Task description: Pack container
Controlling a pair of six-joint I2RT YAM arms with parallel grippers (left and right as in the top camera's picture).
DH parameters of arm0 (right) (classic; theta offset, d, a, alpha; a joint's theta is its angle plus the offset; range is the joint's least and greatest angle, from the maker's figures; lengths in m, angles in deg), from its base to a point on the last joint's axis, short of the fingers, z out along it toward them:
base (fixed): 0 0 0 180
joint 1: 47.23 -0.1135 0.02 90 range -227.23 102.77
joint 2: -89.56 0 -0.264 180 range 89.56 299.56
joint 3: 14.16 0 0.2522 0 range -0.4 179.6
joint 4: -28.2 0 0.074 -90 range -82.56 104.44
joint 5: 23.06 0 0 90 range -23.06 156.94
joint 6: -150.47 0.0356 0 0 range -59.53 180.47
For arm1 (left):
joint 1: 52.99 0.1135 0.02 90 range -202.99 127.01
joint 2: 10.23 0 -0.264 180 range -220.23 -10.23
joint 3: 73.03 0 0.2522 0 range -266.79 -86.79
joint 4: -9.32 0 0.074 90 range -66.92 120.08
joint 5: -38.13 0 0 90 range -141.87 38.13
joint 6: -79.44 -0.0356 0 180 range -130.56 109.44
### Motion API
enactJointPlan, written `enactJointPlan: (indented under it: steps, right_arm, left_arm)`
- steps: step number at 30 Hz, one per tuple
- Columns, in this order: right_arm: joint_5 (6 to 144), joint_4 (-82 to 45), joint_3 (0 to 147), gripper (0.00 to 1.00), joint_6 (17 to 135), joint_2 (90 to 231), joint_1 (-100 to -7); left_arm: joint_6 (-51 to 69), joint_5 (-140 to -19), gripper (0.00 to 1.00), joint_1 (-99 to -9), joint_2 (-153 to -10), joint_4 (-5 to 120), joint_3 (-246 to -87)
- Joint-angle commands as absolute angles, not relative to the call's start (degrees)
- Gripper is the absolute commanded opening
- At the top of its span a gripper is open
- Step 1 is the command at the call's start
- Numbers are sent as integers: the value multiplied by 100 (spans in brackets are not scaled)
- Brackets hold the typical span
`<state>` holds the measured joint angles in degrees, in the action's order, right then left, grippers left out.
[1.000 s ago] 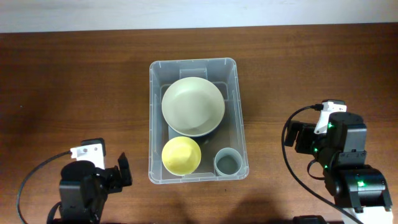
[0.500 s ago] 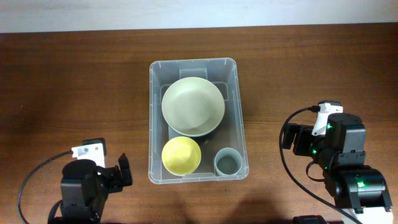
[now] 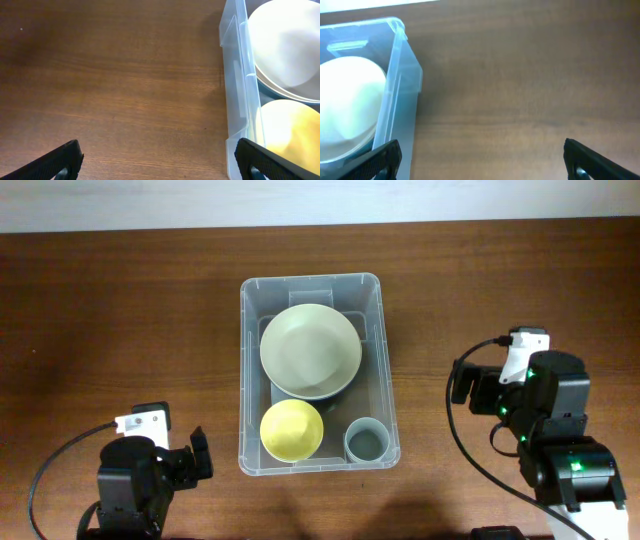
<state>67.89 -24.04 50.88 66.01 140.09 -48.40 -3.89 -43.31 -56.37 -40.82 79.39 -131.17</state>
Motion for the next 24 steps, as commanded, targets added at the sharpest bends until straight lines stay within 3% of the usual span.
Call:
enactJointPlan:
  steps: [1, 14, 24]
  right_arm:
    - [6841, -2232, 5064, 99, 6228, 14070, -4877]
    - [6970, -2219, 4935, 99, 5616, 13784, -4877]
    - [7399, -2210, 3587, 99, 5688, 11792, -4877]
  left_arm:
    - [-332, -4259, 99, -5633, -4082, 7926, -13104]
    - [-334, -4259, 99, -5633, -4082, 7926, -13104]
    - [-334, -4259, 99, -5633, -4082, 7926, -13104]
